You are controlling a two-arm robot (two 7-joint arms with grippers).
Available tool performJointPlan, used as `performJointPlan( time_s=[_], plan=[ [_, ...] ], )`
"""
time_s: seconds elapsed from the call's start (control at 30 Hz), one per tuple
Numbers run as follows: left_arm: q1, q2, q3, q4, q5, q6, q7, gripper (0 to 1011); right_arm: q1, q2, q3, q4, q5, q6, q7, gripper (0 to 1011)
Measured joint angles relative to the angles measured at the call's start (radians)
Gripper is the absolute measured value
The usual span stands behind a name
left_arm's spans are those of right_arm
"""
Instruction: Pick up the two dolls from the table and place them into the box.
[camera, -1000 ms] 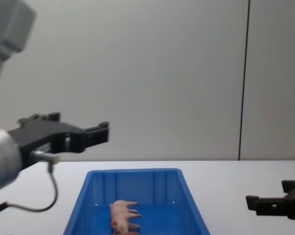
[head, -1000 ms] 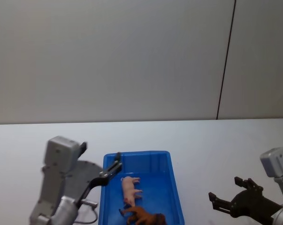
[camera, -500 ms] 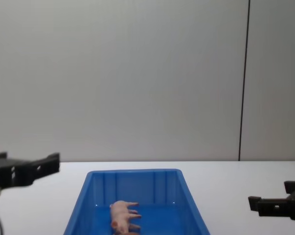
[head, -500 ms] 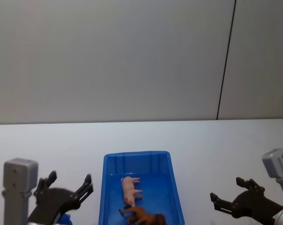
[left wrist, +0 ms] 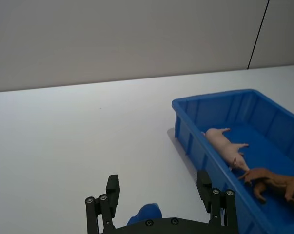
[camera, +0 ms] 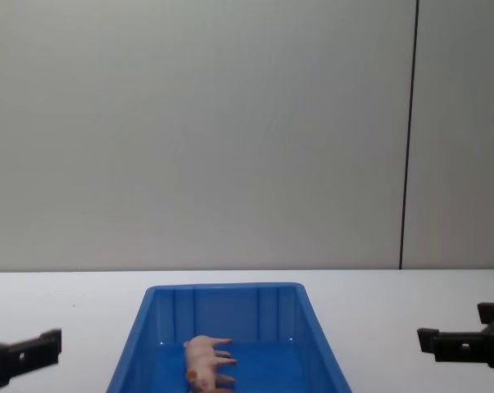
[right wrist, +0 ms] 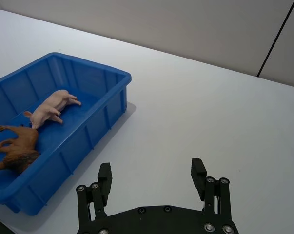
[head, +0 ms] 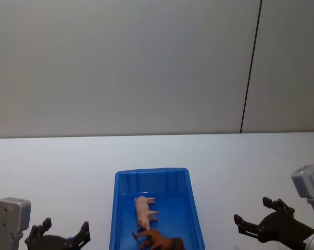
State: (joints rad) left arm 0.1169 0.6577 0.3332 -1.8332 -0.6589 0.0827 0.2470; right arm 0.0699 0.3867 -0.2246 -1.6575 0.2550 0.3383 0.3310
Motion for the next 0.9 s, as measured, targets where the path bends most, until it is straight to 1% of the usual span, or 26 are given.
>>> performJointPlan(
  time_s=[0.17,0.37,0.7,0.77,0.8,0.87,0.9],
  plan=[
    [0.004,0.006,-0.003,0.019,0.001,0.016,-0.019,1001,0.0,0.0,0.0,0.0,0.0,0.0,0.0,1001],
    [0.002,0.006,-0.006,0.053,0.015,0.035,-0.048,1001,-0.001,0.001,0.0,0.0,0.0,0.0,0.0,1001],
    [-0.019,-0.011,-0.006,0.115,0.052,0.061,-0.103,1001,-0.001,0.001,0.0,0.0,0.0,0.0,0.0,1001],
    [-0.025,-0.016,-0.006,0.128,0.06,0.066,-0.115,989,-0.001,0.001,0.0,0.0,0.0,0.0,0.0,1001],
    [-0.029,-0.019,-0.005,0.138,0.065,0.07,-0.121,952,-0.001,0.001,0.0,0.0,0.0,0.0,0.0,1001],
    [-0.032,-0.022,-0.005,0.145,0.07,0.075,-0.129,926,-0.001,0.001,0.0,0.0,0.0,0.0,0.0,1001],
    [-0.034,-0.023,-0.005,0.149,0.072,0.078,-0.132,896,-0.001,0.001,0.0,0.0,0.0,0.0,0.0,1001]
  ],
)
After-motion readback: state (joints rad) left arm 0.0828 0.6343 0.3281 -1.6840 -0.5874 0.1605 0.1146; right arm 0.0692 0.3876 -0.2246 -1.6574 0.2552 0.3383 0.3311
